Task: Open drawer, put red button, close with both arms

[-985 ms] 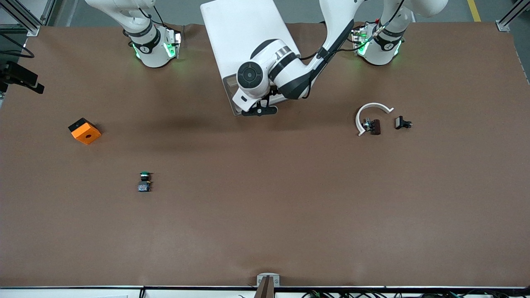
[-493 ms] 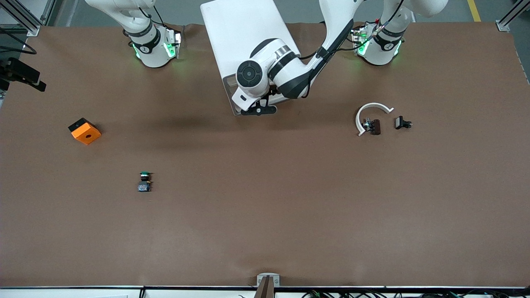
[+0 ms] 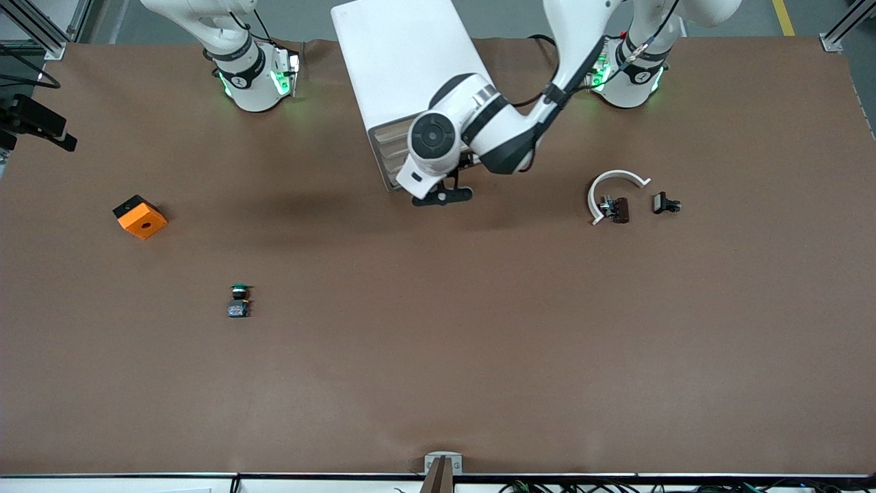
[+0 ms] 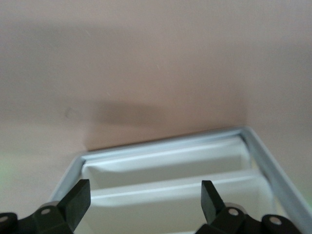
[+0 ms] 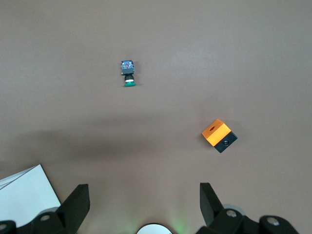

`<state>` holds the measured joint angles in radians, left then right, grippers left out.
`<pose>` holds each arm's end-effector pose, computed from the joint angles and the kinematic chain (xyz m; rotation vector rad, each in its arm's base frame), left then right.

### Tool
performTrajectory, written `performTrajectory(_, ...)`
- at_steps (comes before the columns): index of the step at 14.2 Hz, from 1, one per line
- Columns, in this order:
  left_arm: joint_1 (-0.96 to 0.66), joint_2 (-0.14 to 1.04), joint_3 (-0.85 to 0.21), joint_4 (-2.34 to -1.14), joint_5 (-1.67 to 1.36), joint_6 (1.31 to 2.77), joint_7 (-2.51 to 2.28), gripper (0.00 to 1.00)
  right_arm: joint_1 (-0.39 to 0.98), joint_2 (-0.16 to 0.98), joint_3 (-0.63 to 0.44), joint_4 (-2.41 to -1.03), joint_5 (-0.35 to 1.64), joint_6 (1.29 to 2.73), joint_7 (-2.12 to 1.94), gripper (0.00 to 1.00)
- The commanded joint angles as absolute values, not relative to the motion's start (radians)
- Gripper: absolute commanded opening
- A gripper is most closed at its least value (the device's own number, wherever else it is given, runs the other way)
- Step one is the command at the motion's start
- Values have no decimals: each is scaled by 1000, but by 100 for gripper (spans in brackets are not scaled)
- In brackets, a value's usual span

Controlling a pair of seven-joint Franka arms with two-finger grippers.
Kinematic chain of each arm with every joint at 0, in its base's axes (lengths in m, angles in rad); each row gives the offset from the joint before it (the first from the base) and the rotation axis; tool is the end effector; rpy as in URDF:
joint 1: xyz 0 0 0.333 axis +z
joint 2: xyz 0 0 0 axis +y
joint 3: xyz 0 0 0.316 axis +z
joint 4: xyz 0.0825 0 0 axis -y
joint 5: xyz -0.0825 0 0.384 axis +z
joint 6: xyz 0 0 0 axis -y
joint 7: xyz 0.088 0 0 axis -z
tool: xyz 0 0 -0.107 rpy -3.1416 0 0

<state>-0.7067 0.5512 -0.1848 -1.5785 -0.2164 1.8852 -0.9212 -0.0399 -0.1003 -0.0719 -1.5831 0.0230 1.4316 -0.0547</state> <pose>0.4180 -0.5185 0.3084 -3.0745 -0.2113 0.5907 0.5051 -0.0562 0.6601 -3.1053 0.0838 0.0758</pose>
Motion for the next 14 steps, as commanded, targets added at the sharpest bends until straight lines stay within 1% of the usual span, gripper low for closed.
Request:
performTrajectory(1, -603, 505, -198, -1600, -202, 1885, -910, 100, -44, -124, -66, -1601, 25, 1439, -58, 100)
performTrajectory(5, -496, 488, -213, -1598, -253, 1876, -914, 100, -37, -124, -60, -1601, -12, 1442, -74, 100)
performTrajectory(8, -445, 483, -202, -1600, -235, 1878, -910, 100, -37, -124, -60, -1601, -15, 1445, -81, 100)
performTrajectory(14, -417, 494, -204, -1598, -134, 1887, -890, 100, -37, -123, -60, -1601, -18, 1457, -89, 100)
